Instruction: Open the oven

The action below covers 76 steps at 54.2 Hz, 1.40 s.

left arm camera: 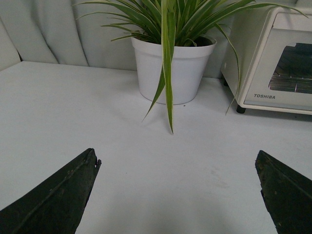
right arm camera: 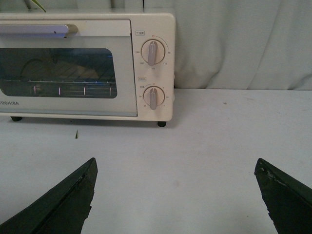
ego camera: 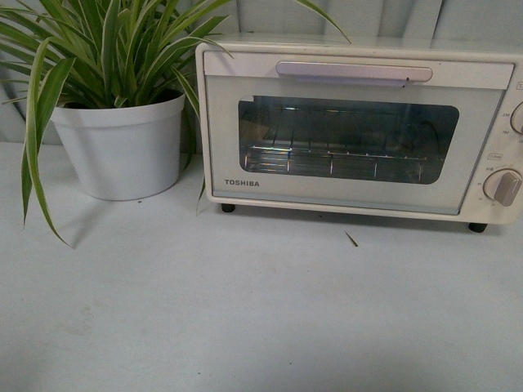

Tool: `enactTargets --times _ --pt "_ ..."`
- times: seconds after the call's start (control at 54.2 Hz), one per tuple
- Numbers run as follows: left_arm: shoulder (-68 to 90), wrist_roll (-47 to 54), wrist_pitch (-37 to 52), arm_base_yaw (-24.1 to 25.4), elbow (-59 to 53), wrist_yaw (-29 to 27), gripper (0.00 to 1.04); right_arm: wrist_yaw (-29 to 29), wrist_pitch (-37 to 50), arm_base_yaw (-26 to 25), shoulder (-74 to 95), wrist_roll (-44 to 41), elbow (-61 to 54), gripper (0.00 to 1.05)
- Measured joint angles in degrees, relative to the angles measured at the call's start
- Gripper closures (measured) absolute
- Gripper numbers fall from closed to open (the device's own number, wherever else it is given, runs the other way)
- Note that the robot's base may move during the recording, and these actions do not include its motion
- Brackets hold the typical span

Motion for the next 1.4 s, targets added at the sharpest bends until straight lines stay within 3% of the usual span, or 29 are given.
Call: enactTargets --times 0.48,0.627,0.811,1.014,1.143,1.402 --pt "0.00 0.02 0.00 0.00 0.00 0.00 0.06 -0.02 0.00 0.00 0.00 0.00 0.00 0.09" --pt "8.57 -11.61 -5.55 -3.41 3.04 -7.54 0.06 -0.02 0.00 0.00 0.00 0.00 0.00 0.09" --pt "31.26 -33.44 5.79 -14.56 10.32 -6.12 0.06 0.00 0.00 0.00 0.00 0.00 0.00 0.09" --pt "59.01 -48.81 17.46 -24.04 19.39 -2.45 0.06 -0.02 0.00 0.00 0.00 0.00 0.00 0.09" --pt "74.82 -54.64 25.66 -26.60 25.55 -1.75 0.06 -0.02 0.00 0.00 0.00 0.00 0.00 0.09" --pt "90.29 -60.00 31.67 -27.76 32.41 -0.76 0.06 -0.02 0.00 0.00 0.00 0.00 0.00 0.09"
